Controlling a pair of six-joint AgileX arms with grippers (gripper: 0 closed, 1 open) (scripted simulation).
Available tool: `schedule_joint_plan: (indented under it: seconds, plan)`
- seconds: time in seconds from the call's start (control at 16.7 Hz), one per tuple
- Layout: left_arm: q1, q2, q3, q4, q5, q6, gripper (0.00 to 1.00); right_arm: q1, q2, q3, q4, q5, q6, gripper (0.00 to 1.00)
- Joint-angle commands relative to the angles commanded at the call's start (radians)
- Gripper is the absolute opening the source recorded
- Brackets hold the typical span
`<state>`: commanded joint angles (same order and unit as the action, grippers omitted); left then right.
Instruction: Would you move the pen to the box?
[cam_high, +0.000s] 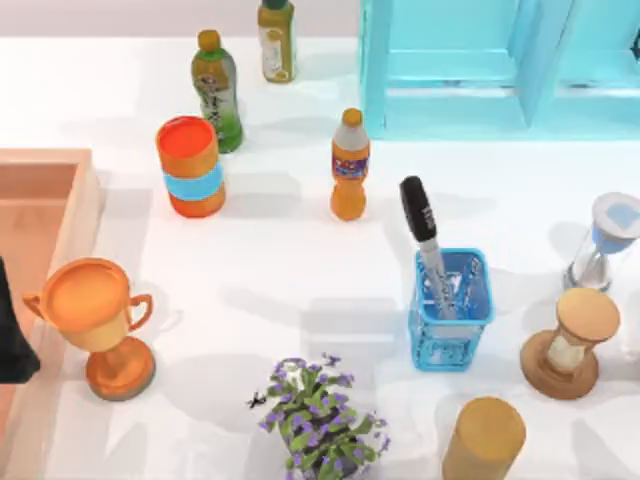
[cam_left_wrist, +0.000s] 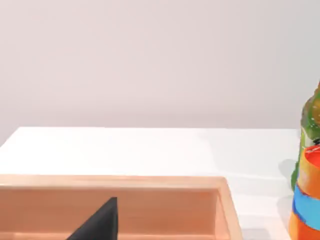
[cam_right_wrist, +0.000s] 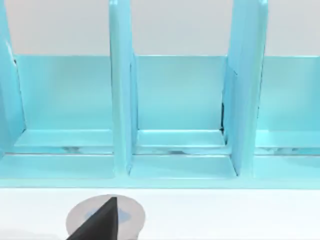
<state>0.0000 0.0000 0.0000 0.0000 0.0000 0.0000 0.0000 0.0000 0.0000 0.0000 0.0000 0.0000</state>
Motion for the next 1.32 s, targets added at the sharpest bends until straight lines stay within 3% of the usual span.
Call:
schedule_joint_plan:
  seconds: [0.24, 0.48, 1.32]
  plan:
    - [-0.025, 0.032, 0.009, 0.027, -0.004, -0.014, 1.00, 0.000, 0.000, 0.000, 0.000, 0.000, 0.000, 1.00]
    - [-0.160, 0.222, 0.061, 0.174, -0.028, -0.087, 1.00, 0.000, 0.000, 0.000, 0.000, 0.000, 0.000, 1.00]
    - [-0.858, 1.534, 0.337, 1.022, -0.203, -0.510, 1.00, 0.000, 0.000, 0.000, 0.000, 0.000, 0.000, 1.00]
